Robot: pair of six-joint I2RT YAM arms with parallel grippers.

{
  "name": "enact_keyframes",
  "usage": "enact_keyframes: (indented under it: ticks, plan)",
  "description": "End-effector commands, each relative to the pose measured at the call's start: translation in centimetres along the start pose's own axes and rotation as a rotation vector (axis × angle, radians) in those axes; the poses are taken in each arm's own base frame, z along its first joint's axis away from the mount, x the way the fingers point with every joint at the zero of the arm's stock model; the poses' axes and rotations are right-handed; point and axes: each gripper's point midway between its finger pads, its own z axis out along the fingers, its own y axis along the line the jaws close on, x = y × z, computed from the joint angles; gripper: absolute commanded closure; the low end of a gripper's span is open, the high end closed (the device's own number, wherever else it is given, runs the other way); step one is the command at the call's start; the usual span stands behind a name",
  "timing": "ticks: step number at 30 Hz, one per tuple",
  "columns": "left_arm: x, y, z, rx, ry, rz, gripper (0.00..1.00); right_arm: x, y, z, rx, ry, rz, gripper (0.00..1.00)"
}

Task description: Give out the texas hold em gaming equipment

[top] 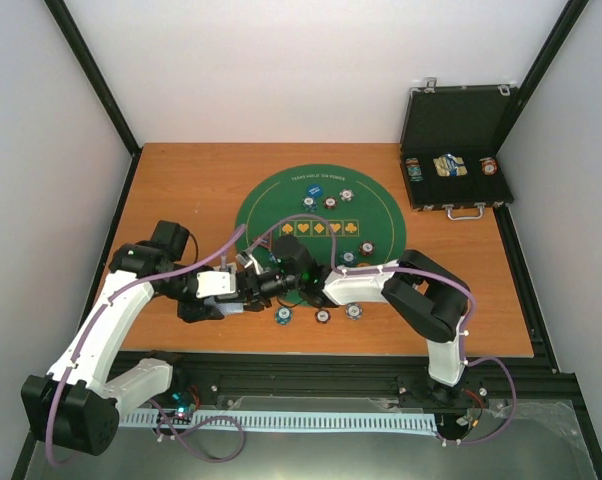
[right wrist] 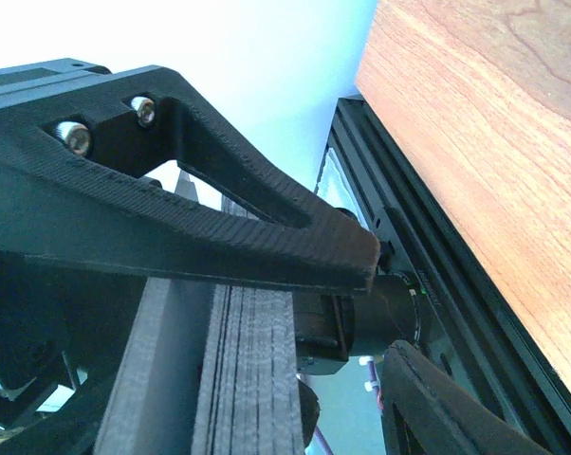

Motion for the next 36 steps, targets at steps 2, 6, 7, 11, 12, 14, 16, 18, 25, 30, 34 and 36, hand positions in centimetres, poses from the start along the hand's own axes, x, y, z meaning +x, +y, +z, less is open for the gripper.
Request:
enact_keyframes:
  ticks: [2, 6, 7, 11, 12, 14, 16, 18, 25, 30, 34, 36]
  plan:
    - [-0.7, -0.1, -0.6, -0.002, -0.019, 0.029, 0.69, -0.4, -0.8, -0.5, 0.02, -0.013, 0.015, 0.46]
    - [-0.7, -0.1, -0.7, -0.001, -0.016, 0.028, 0.71, -0.4, -1.9, -2.0, 0.056, -0.04, 0.017, 0.46]
    - [-0.7, -0.1, -0.7, -0.003, -0.016, 0.028, 0.71, -0.4, -2.2, -2.2, 0.068, -0.043, 0.018, 0.46]
    - [-0.9, 0.1, -0.8, 0.0, -0.019, 0.014, 0.72, -0.2, -3.1, -2.8, 0.121, -0.044, 0.015, 0.49]
    - [-0.9, 0.1, -0.8, 0.0, -0.02, 0.012, 0.72, -0.1, -3.1, -2.9, 0.13, -0.046, 0.012, 0.5]
    - [-1.0, 0.1, -0.9, 0.0, -0.023, 0.01, 0.72, -0.1, -2.9, -3.1, 0.138, -0.05, 0.002, 0.52]
    - [-1.0, 0.1, -0.9, -0.001, -0.023, 0.009, 0.72, -0.2, -2.7, -3.4, 0.142, -0.057, -0.004, 0.54]
    - [-1.0, 0.1, -0.9, 0.0, -0.023, 0.005, 0.72, -0.4, -2.3, -3.9, 0.145, -0.068, -0.013, 0.59]
    - [-0.8, 0.2, -0.5, -0.002, -0.021, -0.006, 0.74, -0.4, -1.2, -4.9, 0.144, -0.093, -0.032, 0.76]
    - [-0.7, 0.3, -0.3, -0.001, -0.017, -0.017, 0.76, -0.3, -1.0, -5.4, 0.15, -0.102, -0.035, 0.85]
    - [-0.6, 0.4, -0.2, -0.008, -0.012, -0.018, 0.76, -0.4, -0.8, -6.0, 0.156, -0.113, -0.038, 0.93]
    - [-0.5, 0.4, -0.2, -0.006, -0.012, -0.021, 0.76, -0.5, -0.7, -6.3, 0.161, -0.118, -0.043, 0.94]
